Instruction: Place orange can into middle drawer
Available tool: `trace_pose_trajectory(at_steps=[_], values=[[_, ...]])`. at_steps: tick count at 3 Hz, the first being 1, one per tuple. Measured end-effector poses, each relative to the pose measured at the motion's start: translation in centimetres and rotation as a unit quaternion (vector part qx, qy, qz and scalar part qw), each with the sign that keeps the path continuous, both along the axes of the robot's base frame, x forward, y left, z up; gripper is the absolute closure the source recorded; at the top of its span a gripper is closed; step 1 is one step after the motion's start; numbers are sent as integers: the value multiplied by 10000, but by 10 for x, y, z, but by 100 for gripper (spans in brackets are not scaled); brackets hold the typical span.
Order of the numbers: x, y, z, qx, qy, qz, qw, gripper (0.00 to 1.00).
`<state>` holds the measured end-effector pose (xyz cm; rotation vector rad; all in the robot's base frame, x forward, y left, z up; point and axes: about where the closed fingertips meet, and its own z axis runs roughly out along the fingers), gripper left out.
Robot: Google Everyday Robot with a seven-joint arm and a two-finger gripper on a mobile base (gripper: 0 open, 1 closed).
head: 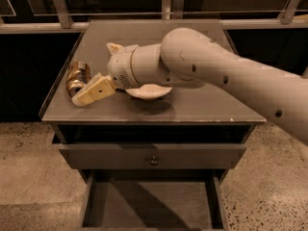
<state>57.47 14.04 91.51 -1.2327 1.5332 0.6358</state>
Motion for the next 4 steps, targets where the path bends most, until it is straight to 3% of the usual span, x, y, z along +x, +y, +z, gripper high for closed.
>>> trace_pose_trajectory(at_steps=[1, 2, 4], values=[[5, 13, -6, 116, 33, 27, 9999, 0], [8, 22, -11, 36, 60, -131, 9999, 0], [11, 30, -22, -267, 102, -648, 9975, 0]])
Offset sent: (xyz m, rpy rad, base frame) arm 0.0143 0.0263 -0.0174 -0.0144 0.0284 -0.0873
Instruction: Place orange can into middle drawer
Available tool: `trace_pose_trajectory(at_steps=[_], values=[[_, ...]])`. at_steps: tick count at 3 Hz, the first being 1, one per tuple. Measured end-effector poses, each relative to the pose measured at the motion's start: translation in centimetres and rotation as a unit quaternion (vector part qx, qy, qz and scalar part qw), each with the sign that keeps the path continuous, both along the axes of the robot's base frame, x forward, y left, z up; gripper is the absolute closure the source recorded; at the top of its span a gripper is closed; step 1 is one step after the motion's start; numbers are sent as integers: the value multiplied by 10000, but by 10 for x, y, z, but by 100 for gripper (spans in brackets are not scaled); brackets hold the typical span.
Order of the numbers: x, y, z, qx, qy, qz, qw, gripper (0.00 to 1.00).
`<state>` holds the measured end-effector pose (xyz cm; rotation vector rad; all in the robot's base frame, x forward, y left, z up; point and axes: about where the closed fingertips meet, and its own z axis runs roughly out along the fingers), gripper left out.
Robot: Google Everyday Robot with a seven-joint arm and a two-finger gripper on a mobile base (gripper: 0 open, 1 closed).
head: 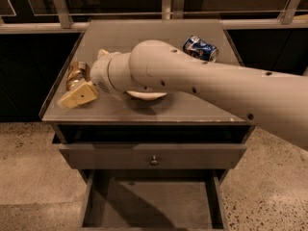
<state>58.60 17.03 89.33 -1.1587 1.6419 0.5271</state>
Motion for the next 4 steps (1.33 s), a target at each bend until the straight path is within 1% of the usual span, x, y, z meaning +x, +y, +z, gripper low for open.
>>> trace_pose_trajectory(at_steps=[1, 2, 3, 4], values=[[3, 6, -8, -25, -20, -77, 10000, 0], [10, 15, -17, 136, -42, -15, 9999, 0], [20, 32, -33, 254, -34, 168, 9995, 0], [29, 38, -44, 306, -13, 143, 9994, 0]])
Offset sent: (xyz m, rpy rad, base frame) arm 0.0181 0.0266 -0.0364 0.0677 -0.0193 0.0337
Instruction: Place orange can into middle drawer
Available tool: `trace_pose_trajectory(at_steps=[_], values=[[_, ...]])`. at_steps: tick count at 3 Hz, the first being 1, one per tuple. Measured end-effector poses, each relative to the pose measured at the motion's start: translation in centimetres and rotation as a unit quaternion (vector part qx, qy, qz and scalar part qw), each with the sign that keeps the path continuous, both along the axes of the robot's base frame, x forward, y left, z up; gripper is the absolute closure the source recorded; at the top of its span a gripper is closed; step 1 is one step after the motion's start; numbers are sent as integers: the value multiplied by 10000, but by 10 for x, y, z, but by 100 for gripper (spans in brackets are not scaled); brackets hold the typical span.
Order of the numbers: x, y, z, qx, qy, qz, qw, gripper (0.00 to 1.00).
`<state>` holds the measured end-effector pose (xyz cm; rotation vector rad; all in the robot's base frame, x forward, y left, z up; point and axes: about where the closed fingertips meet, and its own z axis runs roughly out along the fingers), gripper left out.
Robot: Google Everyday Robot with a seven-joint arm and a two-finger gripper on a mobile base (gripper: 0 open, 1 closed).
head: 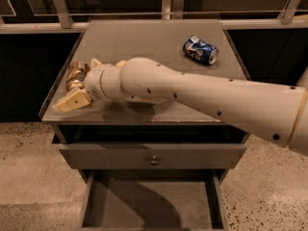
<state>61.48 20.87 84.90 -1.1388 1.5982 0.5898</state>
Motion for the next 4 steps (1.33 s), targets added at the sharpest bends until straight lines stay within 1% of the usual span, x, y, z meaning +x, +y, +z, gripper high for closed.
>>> trace_pose_trajectory(at_steps=[1, 4], values=[[8, -3, -12, -35, 0, -153, 9999, 19], [9, -3, -12, -34, -4, -160, 9999, 88]])
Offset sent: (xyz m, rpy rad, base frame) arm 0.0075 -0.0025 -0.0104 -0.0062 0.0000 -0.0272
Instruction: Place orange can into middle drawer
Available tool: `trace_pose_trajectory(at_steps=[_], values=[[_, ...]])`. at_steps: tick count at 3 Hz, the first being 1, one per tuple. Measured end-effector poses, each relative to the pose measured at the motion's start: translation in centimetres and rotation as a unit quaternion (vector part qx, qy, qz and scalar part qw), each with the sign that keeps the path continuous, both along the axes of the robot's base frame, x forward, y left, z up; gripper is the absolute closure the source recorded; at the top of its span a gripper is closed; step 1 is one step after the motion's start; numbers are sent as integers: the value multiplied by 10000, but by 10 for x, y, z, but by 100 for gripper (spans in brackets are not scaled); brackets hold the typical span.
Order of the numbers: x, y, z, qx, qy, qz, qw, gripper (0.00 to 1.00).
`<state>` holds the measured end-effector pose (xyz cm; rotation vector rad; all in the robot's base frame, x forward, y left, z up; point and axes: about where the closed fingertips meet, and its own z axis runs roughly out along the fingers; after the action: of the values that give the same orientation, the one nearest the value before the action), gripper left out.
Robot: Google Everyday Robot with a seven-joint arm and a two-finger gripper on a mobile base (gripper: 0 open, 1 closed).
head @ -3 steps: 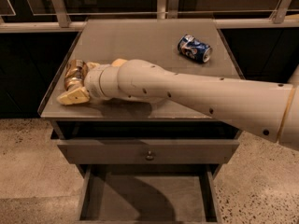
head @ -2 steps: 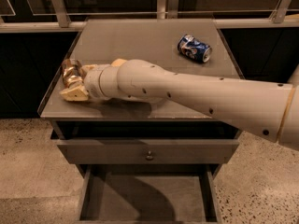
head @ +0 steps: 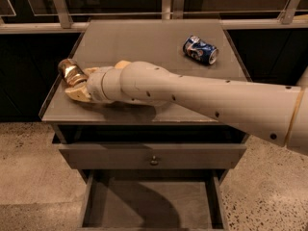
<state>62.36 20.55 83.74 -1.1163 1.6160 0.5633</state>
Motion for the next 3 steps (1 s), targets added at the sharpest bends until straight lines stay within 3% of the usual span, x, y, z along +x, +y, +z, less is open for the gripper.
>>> trace_pose_trajectory(at_steps=[1, 2, 3], values=[[0, 0, 0, 1, 0, 0, 10000, 100], [-1, -1, 2, 68, -7, -10, 10000, 100], [-1, -7, 12, 190, 33, 244, 9995, 100]])
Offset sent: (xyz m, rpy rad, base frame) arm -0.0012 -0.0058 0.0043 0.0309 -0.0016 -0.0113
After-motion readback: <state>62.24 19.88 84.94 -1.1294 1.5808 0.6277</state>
